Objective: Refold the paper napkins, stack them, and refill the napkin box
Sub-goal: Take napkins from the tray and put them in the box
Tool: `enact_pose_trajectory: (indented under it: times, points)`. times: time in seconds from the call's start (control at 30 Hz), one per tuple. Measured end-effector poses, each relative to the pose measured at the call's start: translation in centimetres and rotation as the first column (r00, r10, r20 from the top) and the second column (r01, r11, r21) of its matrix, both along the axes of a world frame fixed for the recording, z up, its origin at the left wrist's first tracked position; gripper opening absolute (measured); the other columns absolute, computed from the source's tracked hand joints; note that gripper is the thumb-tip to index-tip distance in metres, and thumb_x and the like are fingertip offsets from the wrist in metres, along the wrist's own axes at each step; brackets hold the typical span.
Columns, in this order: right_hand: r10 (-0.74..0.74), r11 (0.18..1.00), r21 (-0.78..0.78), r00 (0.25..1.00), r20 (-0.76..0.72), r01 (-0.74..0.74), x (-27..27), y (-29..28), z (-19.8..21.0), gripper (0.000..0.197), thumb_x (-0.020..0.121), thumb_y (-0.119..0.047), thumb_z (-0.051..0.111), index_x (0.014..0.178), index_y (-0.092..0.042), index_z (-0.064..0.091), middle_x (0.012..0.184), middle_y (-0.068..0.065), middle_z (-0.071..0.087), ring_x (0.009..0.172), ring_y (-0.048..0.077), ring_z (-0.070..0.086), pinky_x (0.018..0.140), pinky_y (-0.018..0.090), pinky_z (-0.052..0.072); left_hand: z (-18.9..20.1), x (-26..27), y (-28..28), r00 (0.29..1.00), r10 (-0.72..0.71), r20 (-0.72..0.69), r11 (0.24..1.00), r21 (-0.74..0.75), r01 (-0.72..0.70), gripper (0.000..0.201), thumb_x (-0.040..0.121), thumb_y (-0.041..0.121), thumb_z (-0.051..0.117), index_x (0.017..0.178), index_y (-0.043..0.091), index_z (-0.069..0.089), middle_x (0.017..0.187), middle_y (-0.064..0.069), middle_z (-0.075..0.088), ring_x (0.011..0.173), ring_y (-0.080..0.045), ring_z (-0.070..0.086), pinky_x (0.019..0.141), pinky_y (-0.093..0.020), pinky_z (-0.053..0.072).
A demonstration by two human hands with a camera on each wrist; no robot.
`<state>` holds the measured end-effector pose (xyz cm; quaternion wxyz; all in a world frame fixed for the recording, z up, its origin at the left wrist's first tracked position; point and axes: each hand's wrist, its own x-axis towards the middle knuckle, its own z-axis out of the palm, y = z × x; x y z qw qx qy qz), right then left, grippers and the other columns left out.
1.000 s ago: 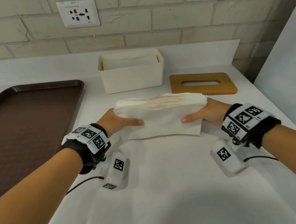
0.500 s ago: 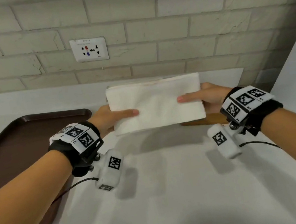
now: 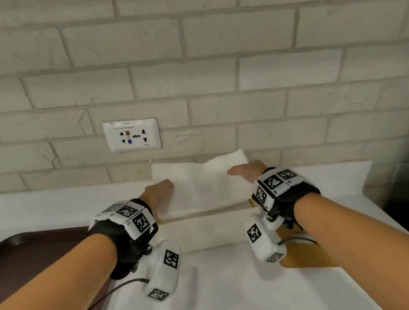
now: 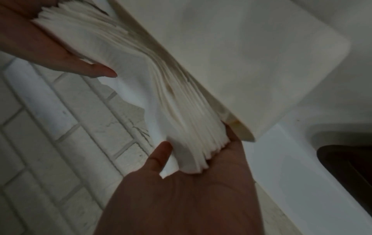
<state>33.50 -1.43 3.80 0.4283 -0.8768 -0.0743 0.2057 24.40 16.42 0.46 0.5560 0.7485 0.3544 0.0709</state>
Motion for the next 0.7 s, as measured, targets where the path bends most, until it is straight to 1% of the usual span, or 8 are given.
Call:
enact_pose_trajectory:
  times: [0.1,0.2,0.33,0.4,0.47,0.5,0.6,0.7]
  points:
    - [0.035,0.992,-0.121,0.999,0.008,-0.034,0.9,0.7,-0.9,0.060,0.090,-0.030,0.056,0.135,0.004,0.038,0.137,0.018,0.048,0.124,0.032,0.048,0.088,0.031,0.039,-0.5,0.3,-0.1,0.981,-0.066,-0.180,0.968,0.228,0.107,0.030,0.095,0.025,0.045,0.102,-0.003,0.053,0.099,-0.015,0.062,0.096,-0.031,0.056,0.081,-0.034,0.046]
    - [0.079,0.969,-0.235,0.997,0.018,-0.073,1.3,0.8,-1.5,0.061,0.092,-0.032,0.053,0.137,0.004,0.034,0.142,0.017,0.042,0.129,0.030,0.042,0.099,0.030,0.036,-0.2,0.1,-0.3,0.946,-0.095,-0.310,0.893,0.393,0.219,0.026,0.093,0.028,0.045,0.078,0.006,0.049,0.068,-0.003,0.050,0.071,-0.020,0.052,0.057,-0.024,0.038]
    - [0.158,0.935,-0.327,0.987,0.042,-0.136,1.2,0.5,-1.9,0.063,0.092,-0.035,0.053,0.138,0.002,0.033,0.143,0.016,0.041,0.131,0.029,0.041,0.101,0.030,0.034,0.1,0.0,-0.1,0.895,-0.095,-0.437,0.821,0.473,0.319,0.040,0.092,0.036,0.050,0.107,0.000,0.058,0.066,-0.003,0.047,0.084,-0.023,0.051,0.077,-0.027,0.040]
    - [0.187,0.920,-0.359,0.981,0.056,-0.155,1.2,0.5,-2.0,0.066,0.091,-0.038,0.053,0.140,0.001,0.030,0.144,0.015,0.041,0.131,0.029,0.040,0.101,0.031,0.034,0.6,0.0,0.1,0.886,-0.083,-0.457,0.796,0.505,0.335,0.050,0.091,0.039,0.052,0.119,-0.002,0.054,0.076,-0.006,0.056,0.093,-0.026,0.056,0.085,-0.029,0.043]
    - [0.226,0.904,-0.395,0.968,0.109,-0.166,1.3,0.5,-1.9,0.072,0.091,-0.041,0.052,0.143,0.000,0.025,0.147,0.015,0.036,0.133,0.030,0.038,0.102,0.031,0.034,1.3,0.0,0.5,0.899,-0.063,-0.433,0.806,0.509,0.302,0.062,0.089,0.041,0.056,0.132,-0.003,0.043,0.107,-0.015,0.063,0.108,-0.029,0.059,0.094,-0.032,0.046]
    - [0.245,0.900,-0.404,0.955,0.167,-0.161,1.3,0.4,-1.8,0.074,0.091,-0.041,0.052,0.144,-0.001,0.021,0.149,0.016,0.032,0.135,0.030,0.036,0.104,0.032,0.033,1.7,0.0,0.8,0.913,-0.041,-0.407,0.804,0.529,0.271,0.069,0.088,0.042,0.057,0.137,-0.002,0.036,0.121,-0.017,0.059,0.113,-0.031,0.057,0.097,-0.034,0.046]
    - [0.353,0.889,-0.423,0.853,0.385,-0.177,1.0,0.2,-1.8,0.063,0.095,-0.035,0.047,0.145,-0.006,0.021,0.150,0.013,0.024,0.135,0.028,0.034,0.107,0.032,0.031,2.5,-0.5,0.8,0.939,-0.052,-0.341,0.684,0.673,0.282,0.067,0.091,0.045,0.051,0.144,0.009,0.029,0.142,-0.012,0.043,0.129,-0.028,0.043,0.103,-0.035,0.037]
    - [0.545,0.760,-0.568,0.787,0.289,-0.318,0.6,0.5,-2.6,0.050,0.100,-0.034,0.031,0.146,-0.012,0.028,0.154,0.008,0.022,0.140,0.023,0.026,0.113,0.030,0.021,1.0,-0.6,-0.4,0.869,-0.243,-0.431,0.590,0.645,0.485,0.067,0.091,0.056,0.039,0.145,0.019,0.031,0.153,-0.001,0.028,0.140,-0.022,0.030,0.113,-0.034,0.024]
